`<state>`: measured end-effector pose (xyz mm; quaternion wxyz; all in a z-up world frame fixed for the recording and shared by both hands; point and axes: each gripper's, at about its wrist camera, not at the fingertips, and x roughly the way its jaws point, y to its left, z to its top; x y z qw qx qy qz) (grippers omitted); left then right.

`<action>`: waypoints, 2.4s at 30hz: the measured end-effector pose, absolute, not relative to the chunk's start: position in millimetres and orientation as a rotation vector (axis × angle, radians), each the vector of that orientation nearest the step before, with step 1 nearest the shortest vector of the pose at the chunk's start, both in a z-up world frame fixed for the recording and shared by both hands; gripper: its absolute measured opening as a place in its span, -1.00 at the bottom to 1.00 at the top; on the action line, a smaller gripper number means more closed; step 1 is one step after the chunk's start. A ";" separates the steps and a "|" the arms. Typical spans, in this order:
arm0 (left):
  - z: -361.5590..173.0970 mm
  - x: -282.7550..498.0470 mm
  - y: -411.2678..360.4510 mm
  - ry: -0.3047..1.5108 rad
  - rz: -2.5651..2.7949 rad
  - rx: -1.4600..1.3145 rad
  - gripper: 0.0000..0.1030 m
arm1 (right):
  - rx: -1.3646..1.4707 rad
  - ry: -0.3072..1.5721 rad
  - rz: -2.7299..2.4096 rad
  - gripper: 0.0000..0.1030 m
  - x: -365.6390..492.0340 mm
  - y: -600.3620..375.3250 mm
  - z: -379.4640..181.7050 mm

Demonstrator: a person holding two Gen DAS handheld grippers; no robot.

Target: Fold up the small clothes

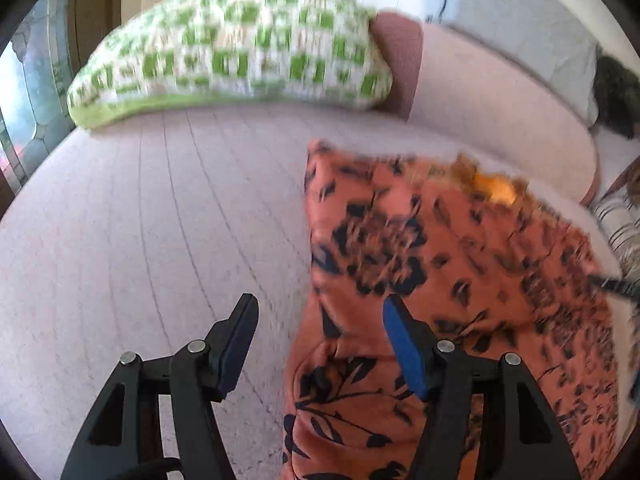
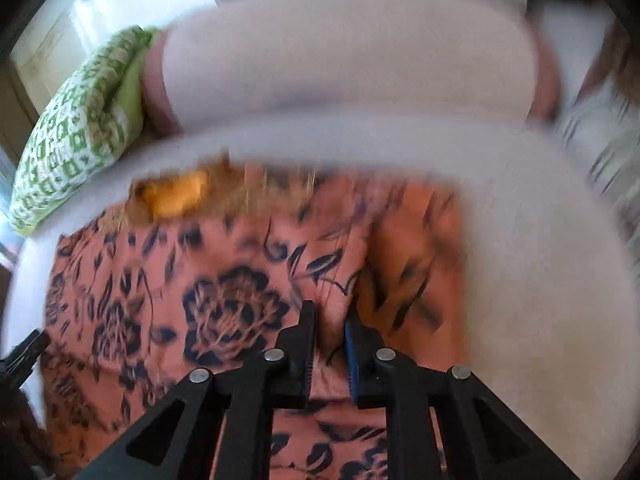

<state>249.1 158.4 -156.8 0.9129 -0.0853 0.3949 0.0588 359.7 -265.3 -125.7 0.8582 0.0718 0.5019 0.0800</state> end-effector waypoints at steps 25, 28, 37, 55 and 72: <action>-170.8 281.3 168.3 0.887 0.106 -0.112 0.38 | 0.513 1.072 0.313 0.50 388.1 -287.1 -148.7; -146.8 278.7 183.2 0.784 0.035 -0.155 0.39 | 0.485 0.960 0.383 0.50 365.9 -286.5 -119.7; -171.6 361.1 211.2 0.959 -0.075 -0.265 -0.84 | 0.404 0.909 0.436 0.52 305.4 -285.3 -106.2; -136.3 293.8 171.3 0.839 -0.043 -0.179 0.12 | 0.812 0.960 0.387 0.55 404.8 -323.8 -165.2; -170.7 257.5 116.0 0.829 -0.147 -0.186 0.21 | 0.594 1.100 0.241 -0.67 361.7 -385.0 -176.5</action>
